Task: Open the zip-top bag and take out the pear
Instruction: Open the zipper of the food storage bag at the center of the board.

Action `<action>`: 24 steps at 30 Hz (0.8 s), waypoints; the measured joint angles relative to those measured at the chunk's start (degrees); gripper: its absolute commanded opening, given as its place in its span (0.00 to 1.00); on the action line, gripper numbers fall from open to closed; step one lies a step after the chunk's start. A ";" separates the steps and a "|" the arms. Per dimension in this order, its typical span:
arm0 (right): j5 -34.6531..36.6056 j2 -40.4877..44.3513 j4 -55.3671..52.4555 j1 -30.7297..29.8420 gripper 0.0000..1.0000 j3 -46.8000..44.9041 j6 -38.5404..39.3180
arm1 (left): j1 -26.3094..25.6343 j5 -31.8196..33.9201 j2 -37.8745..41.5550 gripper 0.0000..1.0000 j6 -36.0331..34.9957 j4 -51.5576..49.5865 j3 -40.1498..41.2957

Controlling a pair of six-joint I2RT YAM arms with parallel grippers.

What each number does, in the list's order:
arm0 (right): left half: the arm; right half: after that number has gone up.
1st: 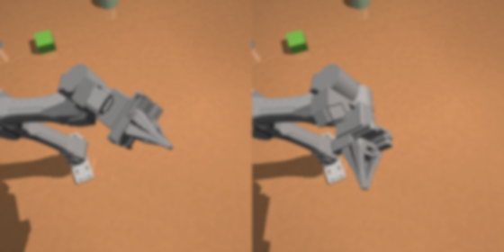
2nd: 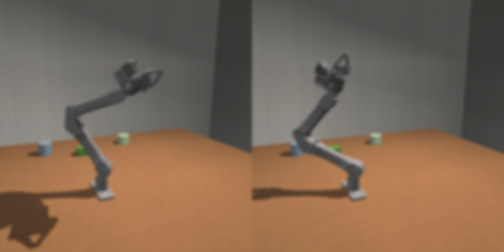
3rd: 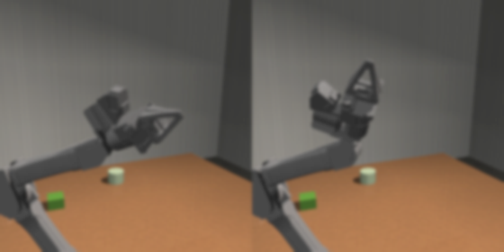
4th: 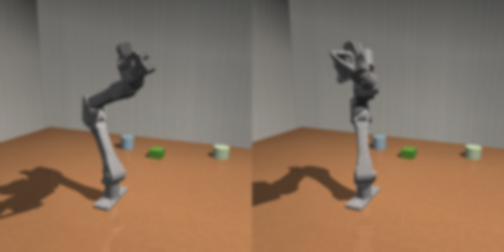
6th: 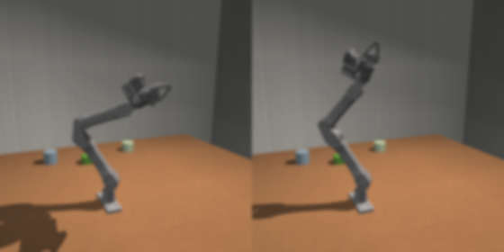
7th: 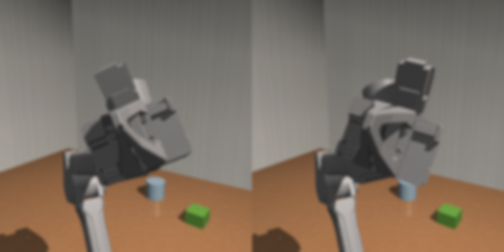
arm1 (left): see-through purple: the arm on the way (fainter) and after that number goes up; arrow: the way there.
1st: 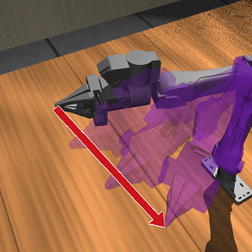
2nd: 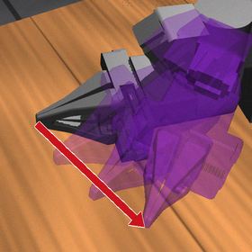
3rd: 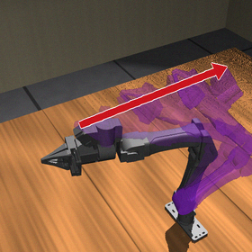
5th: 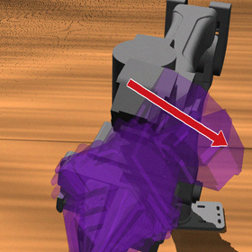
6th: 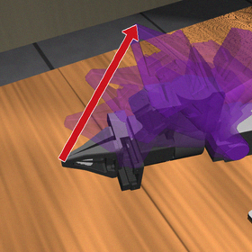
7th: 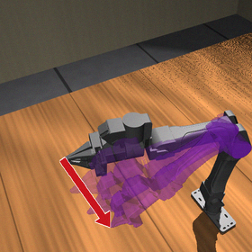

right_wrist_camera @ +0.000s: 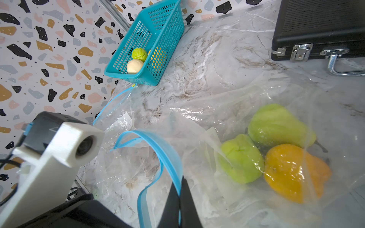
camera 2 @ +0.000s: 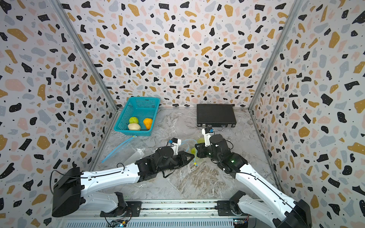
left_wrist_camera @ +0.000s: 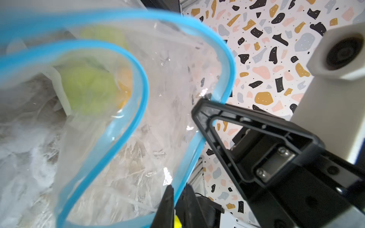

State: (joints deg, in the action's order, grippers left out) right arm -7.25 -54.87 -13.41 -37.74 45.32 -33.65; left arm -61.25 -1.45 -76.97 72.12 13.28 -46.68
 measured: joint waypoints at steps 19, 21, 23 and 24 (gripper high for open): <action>-2.54 3.17 -0.24 -0.15 0.00 -2.08 -3.17 | 4.42 10.19 -6.73 0.16 -4.26 -4.28 -2.82; -4.33 2.86 -0.09 -0.28 0.00 -2.08 -5.18 | 4.94 10.95 -6.73 0.16 -4.42 -4.52 -1.53; -5.55 2.23 0.11 -0.85 0.00 -2.08 -7.04 | 5.29 11.58 -6.62 0.17 -4.66 -4.98 -0.39; -5.84 1.88 0.20 -1.55 0.00 -2.08 -8.13 | 5.62 12.15 -6.27 0.17 -4.92 -5.51 0.35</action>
State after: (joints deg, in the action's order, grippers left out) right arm -13.08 -52.99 -13.21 -39.29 43.24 -41.78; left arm -55.64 10.70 -83.24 67.20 7.77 -46.33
